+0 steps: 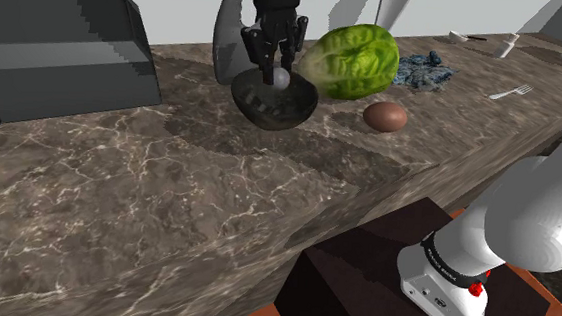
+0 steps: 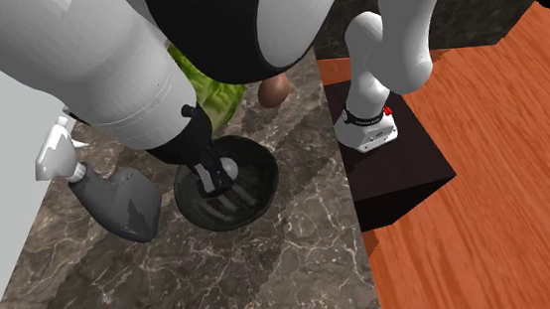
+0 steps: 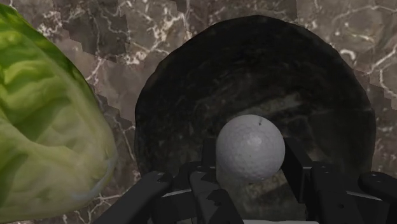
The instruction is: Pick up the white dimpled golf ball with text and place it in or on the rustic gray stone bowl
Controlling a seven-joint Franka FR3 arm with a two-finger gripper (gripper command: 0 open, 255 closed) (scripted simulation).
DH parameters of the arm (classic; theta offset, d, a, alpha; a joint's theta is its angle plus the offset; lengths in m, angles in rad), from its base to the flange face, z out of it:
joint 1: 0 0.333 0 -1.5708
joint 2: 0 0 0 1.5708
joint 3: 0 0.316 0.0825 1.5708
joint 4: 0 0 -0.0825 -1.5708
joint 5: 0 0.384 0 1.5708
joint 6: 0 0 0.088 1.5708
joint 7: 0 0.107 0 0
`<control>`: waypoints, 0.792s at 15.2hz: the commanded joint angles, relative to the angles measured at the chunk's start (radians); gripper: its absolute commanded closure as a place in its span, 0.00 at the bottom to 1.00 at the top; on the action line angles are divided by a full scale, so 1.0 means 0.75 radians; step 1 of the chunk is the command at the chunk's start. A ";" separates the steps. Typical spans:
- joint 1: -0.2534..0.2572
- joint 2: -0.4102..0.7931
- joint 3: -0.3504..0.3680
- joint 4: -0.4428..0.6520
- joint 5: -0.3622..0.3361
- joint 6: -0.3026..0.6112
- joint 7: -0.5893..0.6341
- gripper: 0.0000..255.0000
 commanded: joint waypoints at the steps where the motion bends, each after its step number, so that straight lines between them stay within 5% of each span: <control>1: 0.000 -0.001 0.000 -0.003 0.000 0.003 0.000 1.00; 5: 0.000 -0.001 0.000 -0.003 0.000 0.003 0.000 1.00; 6: 0.000 -0.001 0.000 -0.003 0.000 0.003 0.000 0.00; 12: 0.001 0.015 0.001 0.058 -0.005 -0.044 0.004 0.00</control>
